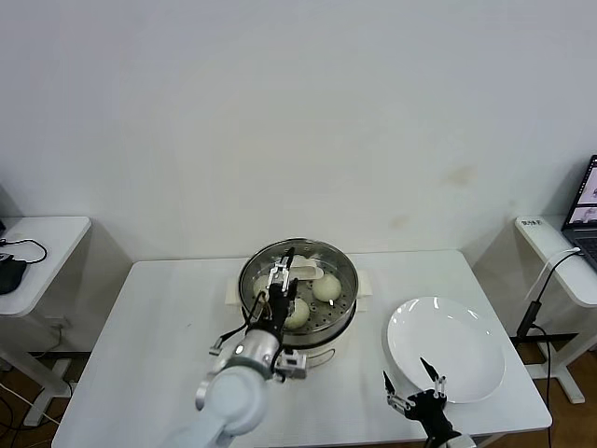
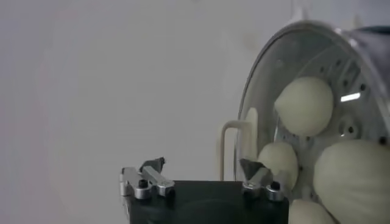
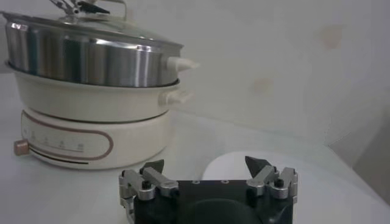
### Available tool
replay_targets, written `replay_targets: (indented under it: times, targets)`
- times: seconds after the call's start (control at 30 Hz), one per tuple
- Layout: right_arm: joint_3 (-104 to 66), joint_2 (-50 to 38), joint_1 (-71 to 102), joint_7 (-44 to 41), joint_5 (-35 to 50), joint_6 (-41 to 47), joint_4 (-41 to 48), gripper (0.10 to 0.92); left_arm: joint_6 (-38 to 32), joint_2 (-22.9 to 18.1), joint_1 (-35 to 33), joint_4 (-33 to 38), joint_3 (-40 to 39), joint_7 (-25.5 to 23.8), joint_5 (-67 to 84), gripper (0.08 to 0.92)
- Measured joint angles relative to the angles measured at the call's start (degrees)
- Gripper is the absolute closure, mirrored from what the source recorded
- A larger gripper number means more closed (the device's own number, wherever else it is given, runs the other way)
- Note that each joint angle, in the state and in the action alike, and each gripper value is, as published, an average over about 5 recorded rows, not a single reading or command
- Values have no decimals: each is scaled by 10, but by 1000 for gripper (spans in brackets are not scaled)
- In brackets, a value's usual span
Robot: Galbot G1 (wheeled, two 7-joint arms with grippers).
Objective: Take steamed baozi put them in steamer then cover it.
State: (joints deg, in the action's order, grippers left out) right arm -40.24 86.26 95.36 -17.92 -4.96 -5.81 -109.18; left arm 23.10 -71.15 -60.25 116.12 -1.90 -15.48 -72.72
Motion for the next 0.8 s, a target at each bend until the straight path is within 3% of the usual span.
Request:
replay_targets:
  times: [0.23,0.43,0.6,0.8]
  targets:
    - [-4,-9,3,1,10,-5,-3,203,-25,10,-93,97,53,45,51,177]
    - [-2,-20,9,2,18,-7,-11,203,-66,5,-200,159,151,137,198,177]
    - [4,-25,15,2,24,-7,-16,202,-124,-5,-293,174,244,212,384,177]
    - [10,-36,27,5,37,-4,-24,202,-209,-11,-394,162,318,254,599,177]
